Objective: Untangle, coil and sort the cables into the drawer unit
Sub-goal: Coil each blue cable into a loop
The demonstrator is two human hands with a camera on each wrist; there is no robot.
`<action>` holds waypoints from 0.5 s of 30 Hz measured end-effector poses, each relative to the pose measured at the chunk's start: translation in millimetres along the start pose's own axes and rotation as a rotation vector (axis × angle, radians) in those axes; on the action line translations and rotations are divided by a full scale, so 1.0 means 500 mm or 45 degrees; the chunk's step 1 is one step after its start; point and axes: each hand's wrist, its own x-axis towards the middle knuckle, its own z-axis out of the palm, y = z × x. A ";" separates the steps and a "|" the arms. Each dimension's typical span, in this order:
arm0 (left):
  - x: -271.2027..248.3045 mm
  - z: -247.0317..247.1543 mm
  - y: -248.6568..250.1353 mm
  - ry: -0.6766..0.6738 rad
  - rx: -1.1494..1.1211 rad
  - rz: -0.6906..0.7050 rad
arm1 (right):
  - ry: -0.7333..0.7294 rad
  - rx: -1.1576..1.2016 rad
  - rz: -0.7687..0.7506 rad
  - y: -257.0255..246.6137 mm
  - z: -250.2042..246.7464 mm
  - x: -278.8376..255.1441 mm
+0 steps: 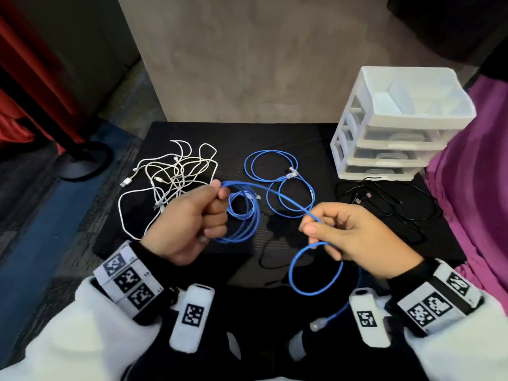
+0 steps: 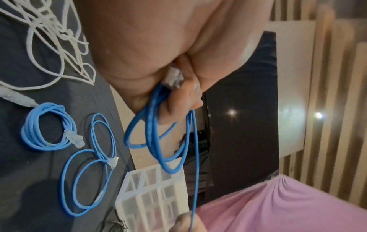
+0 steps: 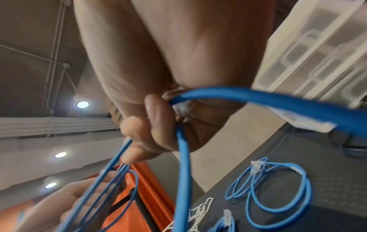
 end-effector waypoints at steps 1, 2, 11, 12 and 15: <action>0.000 -0.005 0.005 0.008 -0.062 -0.018 | -0.007 -0.008 0.004 0.006 -0.007 -0.004; -0.002 -0.007 0.007 0.012 -0.137 -0.042 | -0.003 -0.030 0.024 0.014 -0.009 -0.007; -0.005 0.041 0.006 -0.066 -0.699 0.113 | -0.085 -0.746 -0.030 0.132 0.108 -0.021; -0.002 0.051 0.001 -0.034 -0.684 0.156 | -0.134 -0.775 -0.045 0.128 0.124 -0.025; 0.016 0.069 -0.026 0.083 -0.488 0.296 | -0.276 -0.862 -0.145 0.094 0.158 -0.030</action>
